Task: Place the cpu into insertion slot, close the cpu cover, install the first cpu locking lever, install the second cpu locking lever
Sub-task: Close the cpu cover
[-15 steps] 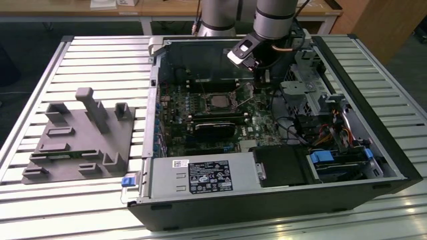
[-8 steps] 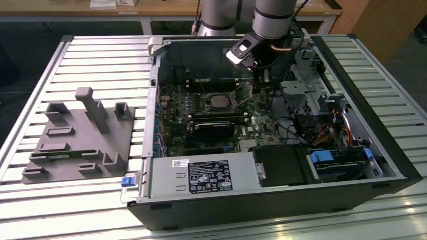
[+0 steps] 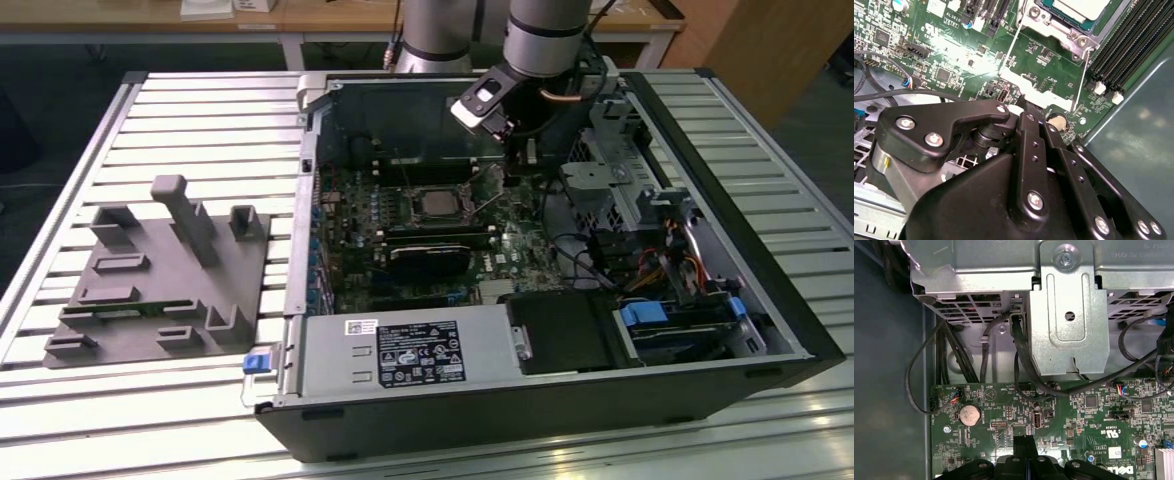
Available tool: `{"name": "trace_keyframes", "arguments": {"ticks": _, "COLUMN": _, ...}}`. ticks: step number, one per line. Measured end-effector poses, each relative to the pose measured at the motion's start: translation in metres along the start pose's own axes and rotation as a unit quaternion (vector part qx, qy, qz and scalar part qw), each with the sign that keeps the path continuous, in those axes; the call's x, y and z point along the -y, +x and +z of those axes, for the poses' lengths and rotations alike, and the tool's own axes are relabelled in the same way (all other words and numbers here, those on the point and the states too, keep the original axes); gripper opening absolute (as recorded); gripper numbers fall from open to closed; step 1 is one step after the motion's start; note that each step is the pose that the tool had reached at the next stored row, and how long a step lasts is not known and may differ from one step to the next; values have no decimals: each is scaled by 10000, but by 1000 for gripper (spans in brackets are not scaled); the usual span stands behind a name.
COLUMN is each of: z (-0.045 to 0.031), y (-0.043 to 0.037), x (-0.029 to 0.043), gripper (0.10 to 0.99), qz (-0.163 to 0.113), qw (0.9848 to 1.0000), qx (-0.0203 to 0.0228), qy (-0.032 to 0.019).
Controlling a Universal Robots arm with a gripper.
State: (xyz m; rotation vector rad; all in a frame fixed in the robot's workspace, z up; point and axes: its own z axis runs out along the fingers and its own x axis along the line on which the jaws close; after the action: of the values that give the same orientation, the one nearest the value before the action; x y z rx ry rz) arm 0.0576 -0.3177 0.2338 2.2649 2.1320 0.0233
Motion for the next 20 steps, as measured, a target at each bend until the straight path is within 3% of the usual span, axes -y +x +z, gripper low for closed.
{"name": "trace_keyframes", "arguments": {"ticks": 5, "z": -1, "y": 0, "x": 1, "gripper": 106, "qz": 0, "qw": 10000, "qx": 2, "qy": 3}}
{"name": "trace_keyframes", "arguments": {"ticks": 7, "z": -1, "y": -1, "x": 0, "gripper": 106, "qz": 0, "qw": 10000, "qx": 6, "qy": 67}}
{"name": "trace_keyframes", "arguments": {"ticks": 9, "z": 0, "y": -1, "x": -2, "gripper": 106, "qz": -2, "qw": 9999, "qx": 12, "qy": 165}}
{"name": "trace_keyframes", "arguments": {"ticks": 13, "z": 0, "y": 0, "x": -1, "gripper": 106, "qz": -3, "qw": 9996, "qx": 19, "qy": 290}}
{"name": "trace_keyframes", "arguments": {"ticks": 20, "z": -3, "y": -5, "x": 82, "gripper": 106, "qz": -3, "qw": 9996, "qx": 16, "qy": 290}}
